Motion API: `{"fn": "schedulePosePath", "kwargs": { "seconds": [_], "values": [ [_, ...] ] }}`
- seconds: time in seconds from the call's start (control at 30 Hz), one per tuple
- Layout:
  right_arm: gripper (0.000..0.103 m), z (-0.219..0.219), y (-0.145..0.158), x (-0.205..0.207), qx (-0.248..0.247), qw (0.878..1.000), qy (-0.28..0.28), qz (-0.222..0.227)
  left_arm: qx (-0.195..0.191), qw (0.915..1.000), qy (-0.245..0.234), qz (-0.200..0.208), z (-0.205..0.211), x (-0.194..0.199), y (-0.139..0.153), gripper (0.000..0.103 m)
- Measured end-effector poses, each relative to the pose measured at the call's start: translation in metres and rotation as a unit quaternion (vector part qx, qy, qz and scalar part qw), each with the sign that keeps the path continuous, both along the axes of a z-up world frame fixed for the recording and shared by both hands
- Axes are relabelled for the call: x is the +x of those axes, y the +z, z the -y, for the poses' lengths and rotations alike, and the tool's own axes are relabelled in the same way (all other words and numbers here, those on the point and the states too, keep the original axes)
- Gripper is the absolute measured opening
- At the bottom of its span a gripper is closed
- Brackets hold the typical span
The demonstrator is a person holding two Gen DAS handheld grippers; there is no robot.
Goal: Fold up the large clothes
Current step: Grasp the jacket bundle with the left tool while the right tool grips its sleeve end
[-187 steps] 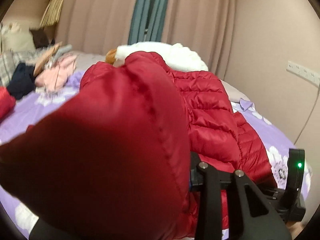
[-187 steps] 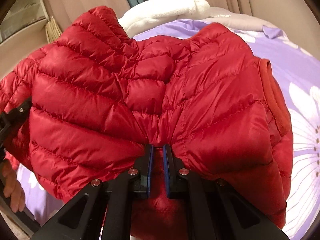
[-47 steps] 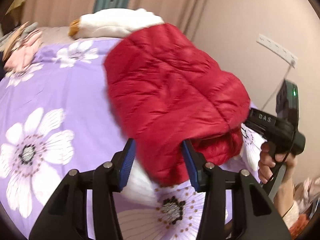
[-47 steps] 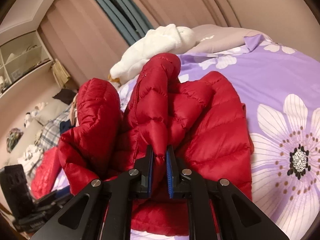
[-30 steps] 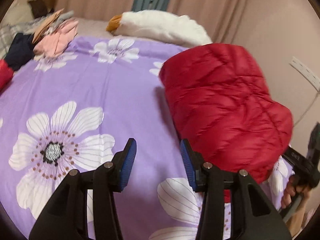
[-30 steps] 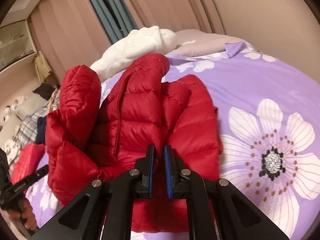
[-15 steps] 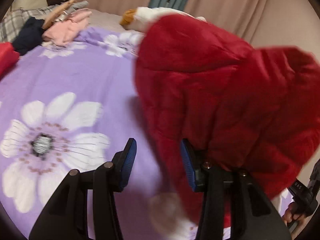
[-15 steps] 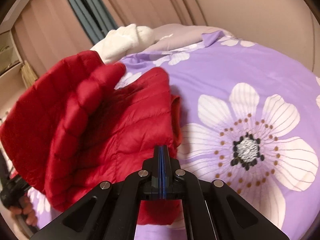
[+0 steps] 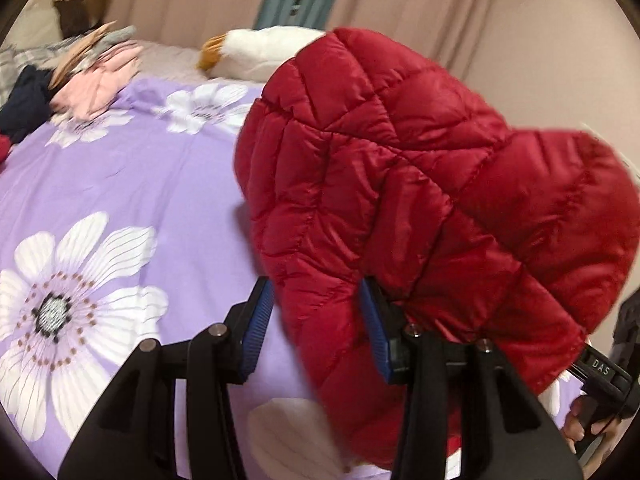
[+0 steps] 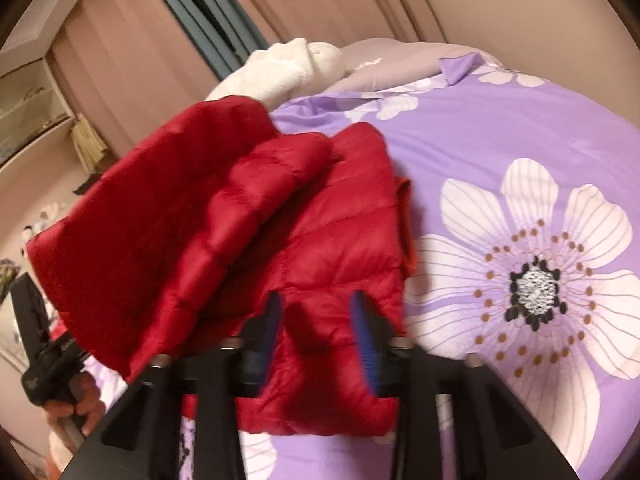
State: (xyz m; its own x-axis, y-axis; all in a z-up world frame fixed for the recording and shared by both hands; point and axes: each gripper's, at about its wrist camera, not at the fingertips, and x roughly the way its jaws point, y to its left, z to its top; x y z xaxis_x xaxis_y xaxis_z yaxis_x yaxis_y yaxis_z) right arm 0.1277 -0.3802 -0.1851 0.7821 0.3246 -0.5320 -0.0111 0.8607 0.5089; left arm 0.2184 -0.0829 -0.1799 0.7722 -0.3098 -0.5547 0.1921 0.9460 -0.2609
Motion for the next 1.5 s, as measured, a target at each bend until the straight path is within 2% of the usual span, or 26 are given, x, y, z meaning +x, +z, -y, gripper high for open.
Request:
{"fn": "schedulePosePath", "kwargs": {
  "seconds": [0.1, 0.23, 0.33, 0.37, 0.43, 0.5, 0.77, 0.83, 0.87, 0.97, 1.03, 1.13, 1.2, 1.33, 1.43, 1.5],
  "values": [
    [0.046, -0.003, 0.000, 0.002, -0.011, 1.000, 0.000, -0.002, 0.001, 0.9988, -0.046, 0.019, 0.021, -0.003, 0.006, 0.043],
    [0.046, 0.004, -0.006, 0.004, 0.015, 1.000, 0.000, -0.006, 0.027, 0.9949, -0.091, 0.035, 0.054, -0.008, 0.002, 0.043],
    [0.047, 0.015, -0.006, -0.001, 0.053, 0.999, 0.005, 0.001, 0.051, 0.9942, -0.087, 0.038, 0.063, -0.008, -0.010, 0.044],
    [0.048, 0.016, -0.005, -0.002, 0.063, 0.998, 0.007, 0.005, 0.048, 0.9944, -0.088, 0.035, 0.061, -0.007, -0.011, 0.044],
    [0.061, 0.016, -0.003, -0.005, 0.081, 0.996, 0.016, 0.017, 0.028, 0.9955, -0.088, 0.022, 0.057, -0.004, -0.010, 0.044],
    [0.063, 0.013, 0.000, -0.005, 0.100, 0.994, 0.030, 0.020, 0.019, 0.9961, -0.085, 0.015, 0.054, -0.002, -0.009, 0.044],
    [0.064, -0.008, 0.019, -0.012, 0.126, 0.989, 0.071, 0.044, 0.026, 0.9967, -0.076, 0.012, 0.058, -0.015, -0.012, 0.044],
    [0.075, -0.013, 0.023, -0.013, 0.120, 0.989, 0.071, 0.053, 0.022, 0.9969, -0.075, 0.009, 0.056, -0.016, -0.012, 0.045],
    [0.077, -0.015, 0.024, -0.010, 0.113, 0.990, 0.066, 0.052, 0.020, 0.9969, -0.075, 0.007, 0.055, -0.017, -0.012, 0.045],
    [0.078, -0.019, 0.024, -0.007, 0.129, 0.988, 0.080, 0.040, 0.018, 0.9972, -0.072, 0.004, 0.053, -0.016, -0.013, 0.046],
    [0.079, -0.016, 0.027, -0.010, 0.142, 0.984, 0.091, 0.050, 0.018, 0.9972, -0.072, 0.004, 0.052, -0.015, -0.013, 0.046],
    [0.088, -0.019, 0.034, -0.018, 0.127, 0.984, 0.097, 0.072, 0.019, 0.9973, -0.072, 0.003, 0.052, -0.013, -0.012, 0.046],
    [0.090, -0.029, 0.035, -0.015, 0.108, 0.986, 0.106, 0.069, 0.024, 0.9972, -0.070, 0.005, 0.054, -0.013, -0.012, 0.046],
    [0.090, -0.048, 0.031, 0.006, 0.062, 0.993, 0.092, 0.035, 0.033, 0.9969, -0.070, 0.009, 0.056, -0.014, -0.010, 0.046],
    [0.090, -0.053, 0.026, 0.020, 0.085, 0.991, 0.101, 0.029, 0.029, 0.9973, -0.068, 0.005, 0.054, -0.013, -0.011, 0.046],
    [0.088, -0.058, 0.029, 0.021, 0.069, 0.992, 0.094, 0.046, 0.029, 0.9970, -0.071, 0.004, 0.054, -0.013, -0.011, 0.046]
  ]
}}
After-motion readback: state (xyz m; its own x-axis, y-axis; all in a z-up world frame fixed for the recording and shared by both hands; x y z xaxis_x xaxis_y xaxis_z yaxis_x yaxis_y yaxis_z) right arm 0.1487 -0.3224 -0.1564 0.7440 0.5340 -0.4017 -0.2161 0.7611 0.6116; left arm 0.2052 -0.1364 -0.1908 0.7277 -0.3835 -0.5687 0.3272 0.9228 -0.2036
